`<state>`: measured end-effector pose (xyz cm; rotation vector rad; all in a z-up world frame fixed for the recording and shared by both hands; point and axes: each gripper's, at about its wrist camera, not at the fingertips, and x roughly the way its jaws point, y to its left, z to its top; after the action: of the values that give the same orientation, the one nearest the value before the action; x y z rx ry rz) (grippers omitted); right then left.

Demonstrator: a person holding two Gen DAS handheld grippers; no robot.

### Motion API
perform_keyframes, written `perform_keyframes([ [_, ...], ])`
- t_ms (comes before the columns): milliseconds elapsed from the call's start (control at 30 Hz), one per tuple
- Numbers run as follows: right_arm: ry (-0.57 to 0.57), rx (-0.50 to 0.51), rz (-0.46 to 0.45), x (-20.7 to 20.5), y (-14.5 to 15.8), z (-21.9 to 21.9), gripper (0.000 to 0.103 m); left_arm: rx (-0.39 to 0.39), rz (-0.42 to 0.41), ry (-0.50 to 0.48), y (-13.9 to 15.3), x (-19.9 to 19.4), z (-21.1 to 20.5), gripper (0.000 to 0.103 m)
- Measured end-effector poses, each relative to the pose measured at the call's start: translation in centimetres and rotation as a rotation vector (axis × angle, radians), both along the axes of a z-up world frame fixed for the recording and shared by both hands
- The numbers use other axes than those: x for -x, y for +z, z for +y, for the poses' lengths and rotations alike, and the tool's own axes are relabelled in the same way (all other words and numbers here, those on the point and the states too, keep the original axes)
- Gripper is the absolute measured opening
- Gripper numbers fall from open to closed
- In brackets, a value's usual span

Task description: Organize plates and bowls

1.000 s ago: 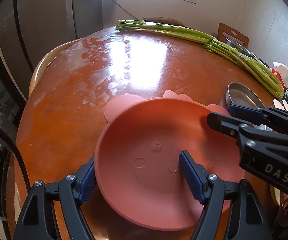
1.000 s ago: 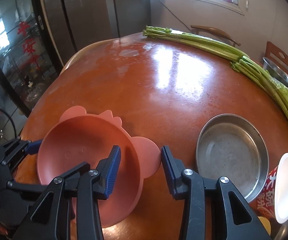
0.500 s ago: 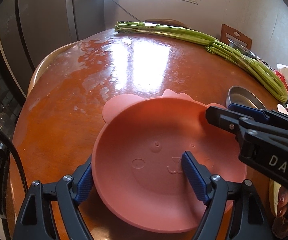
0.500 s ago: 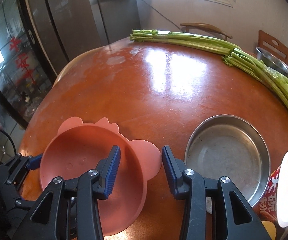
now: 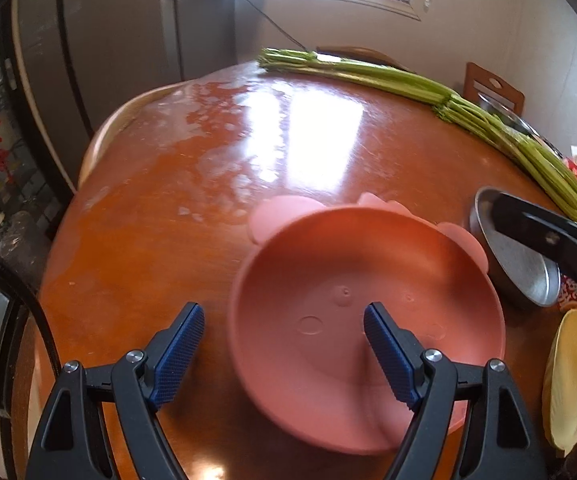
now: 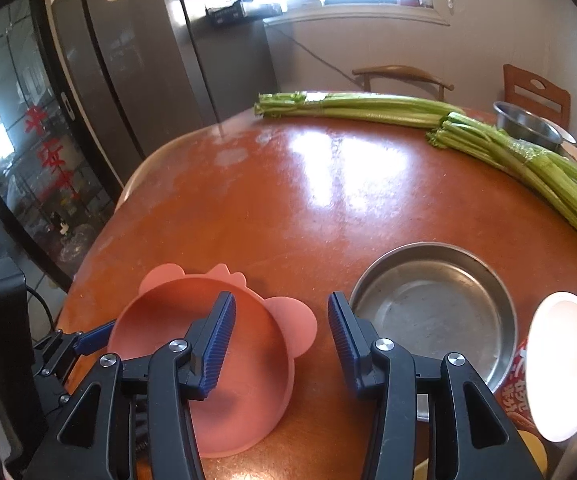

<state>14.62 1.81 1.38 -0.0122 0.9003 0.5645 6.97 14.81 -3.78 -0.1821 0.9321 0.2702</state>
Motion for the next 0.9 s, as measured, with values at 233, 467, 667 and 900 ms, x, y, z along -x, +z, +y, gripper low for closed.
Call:
perform_keyframes([
  [233, -0.015, -0.058, -0.068, 2.0, 2.8, -2.2, 0.056, -0.001, -0.075, 0.02, 2.7, 2.3, 0.2, 0.082],
  [467, -0.024, -0.129, -0.118, 5.4, 5.4, -5.3, 0.066, 0.013, -0.142, -0.038, 5.1, 4.0, -2.2, 0.082],
  [667, -0.043, -0.131, -0.161, 7.7, 6.6, -7.3, 0.067, 0.011, -0.176, -0.102, 6.4, 5.2, -5.2, 0.082],
  [900, -0.08, -0.162, -0.182, 9.9, 7.5, -10.6, 0.069, 0.009, -0.195, -0.173, 7.1, 6.0, -8.4, 0.082],
])
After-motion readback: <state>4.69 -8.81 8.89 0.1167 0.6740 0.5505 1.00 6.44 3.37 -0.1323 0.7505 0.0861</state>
